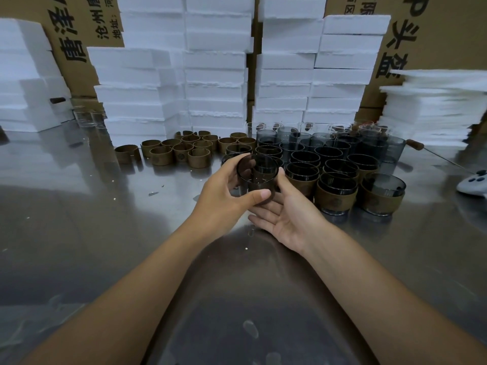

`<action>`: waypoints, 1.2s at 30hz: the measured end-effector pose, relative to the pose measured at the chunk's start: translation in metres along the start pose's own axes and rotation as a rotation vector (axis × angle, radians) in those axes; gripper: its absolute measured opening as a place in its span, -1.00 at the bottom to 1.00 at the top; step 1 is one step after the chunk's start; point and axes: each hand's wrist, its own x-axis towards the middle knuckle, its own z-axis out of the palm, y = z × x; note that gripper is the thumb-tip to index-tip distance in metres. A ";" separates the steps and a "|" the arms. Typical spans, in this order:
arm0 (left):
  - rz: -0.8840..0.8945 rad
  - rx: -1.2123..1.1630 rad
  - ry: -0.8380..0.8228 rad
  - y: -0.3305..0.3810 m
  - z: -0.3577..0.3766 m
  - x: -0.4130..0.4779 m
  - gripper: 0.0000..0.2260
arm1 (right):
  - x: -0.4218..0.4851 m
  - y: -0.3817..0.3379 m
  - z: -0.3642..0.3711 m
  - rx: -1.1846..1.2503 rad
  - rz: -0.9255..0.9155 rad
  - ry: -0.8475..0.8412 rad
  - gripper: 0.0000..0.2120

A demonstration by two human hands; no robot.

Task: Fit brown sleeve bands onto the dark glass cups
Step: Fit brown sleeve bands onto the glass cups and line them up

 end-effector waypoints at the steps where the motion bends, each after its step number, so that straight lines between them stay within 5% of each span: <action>1: 0.002 -0.003 0.001 0.000 0.000 0.000 -0.49 | 0.000 0.000 0.000 -0.008 -0.012 0.018 -0.53; 10: 0.014 0.011 0.000 -0.003 0.002 0.001 -0.48 | -0.002 -0.003 0.001 0.098 -0.136 0.113 -0.80; 19: -0.056 -0.062 0.046 0.003 0.003 0.001 -0.63 | -0.002 -0.001 0.006 0.020 -0.139 0.034 -0.62; 27: -0.312 -0.291 0.034 0.007 -0.001 0.002 -0.65 | -0.004 0.007 0.008 -0.421 -0.457 0.048 -0.81; 36: -0.447 -0.425 0.007 0.010 -0.005 0.003 -0.66 | -0.005 0.003 0.005 -0.360 -0.456 0.035 -0.68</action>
